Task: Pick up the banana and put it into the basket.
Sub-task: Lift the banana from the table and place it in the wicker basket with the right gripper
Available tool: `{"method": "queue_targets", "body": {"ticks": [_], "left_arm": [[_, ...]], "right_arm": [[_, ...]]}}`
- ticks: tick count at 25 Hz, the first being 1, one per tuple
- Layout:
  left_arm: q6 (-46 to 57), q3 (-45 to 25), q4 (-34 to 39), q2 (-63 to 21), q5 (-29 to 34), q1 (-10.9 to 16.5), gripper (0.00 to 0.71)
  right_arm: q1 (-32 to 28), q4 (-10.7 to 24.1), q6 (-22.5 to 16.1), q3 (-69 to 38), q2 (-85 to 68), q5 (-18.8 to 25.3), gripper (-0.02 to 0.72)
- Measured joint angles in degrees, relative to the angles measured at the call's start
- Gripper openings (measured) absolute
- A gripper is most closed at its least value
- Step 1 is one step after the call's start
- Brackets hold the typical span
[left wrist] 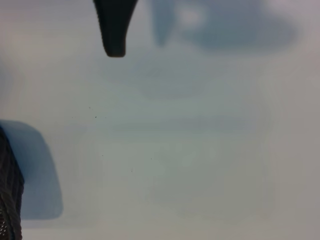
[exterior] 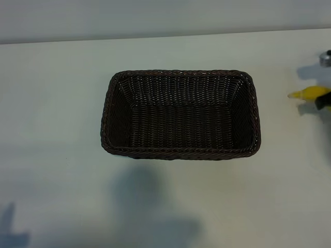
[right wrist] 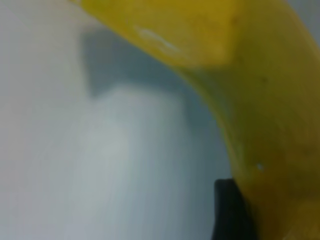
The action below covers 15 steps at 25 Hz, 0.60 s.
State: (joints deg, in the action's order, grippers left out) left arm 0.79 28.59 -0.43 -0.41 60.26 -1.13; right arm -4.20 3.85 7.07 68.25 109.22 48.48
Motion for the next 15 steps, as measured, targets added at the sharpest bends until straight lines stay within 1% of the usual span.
{"method": "queue_targets", "body": {"ticks": [4, 6, 8, 10, 11, 15], "left_arm": [[-0.1, 0.0, 0.0, 0.0, 0.0, 0.0, 0.579], [-0.1, 0.0, 0.0, 0.0, 0.0, 0.0, 0.579], [-0.1, 0.0, 0.0, 0.0, 0.0, 0.0, 0.579], [-0.1, 0.0, 0.0, 0.0, 0.0, 0.0, 0.579], [-0.1, 0.0, 0.0, 0.0, 0.0, 0.0, 0.579], [-0.1, 0.0, 0.0, 0.0, 0.0, 0.0, 0.579]], "right_arm": [[0.8, -1.8, 0.0, 6.0, -5.5, 7.0, 0.419], [1.7, -3.4, 0.3, 8.9, -7.7, 9.4, 0.419], [2.8, -3.9, 0.5, 11.0, -8.9, 11.6, 0.419], [4.3, -4.5, 0.7, 12.6, -9.0, 13.0, 0.419], [5.2, -4.2, 0.7, 12.9, -8.8, 13.6, 0.419], [10.2, -4.8, 0.7, 13.2, -8.5, 14.0, 0.419]]}}
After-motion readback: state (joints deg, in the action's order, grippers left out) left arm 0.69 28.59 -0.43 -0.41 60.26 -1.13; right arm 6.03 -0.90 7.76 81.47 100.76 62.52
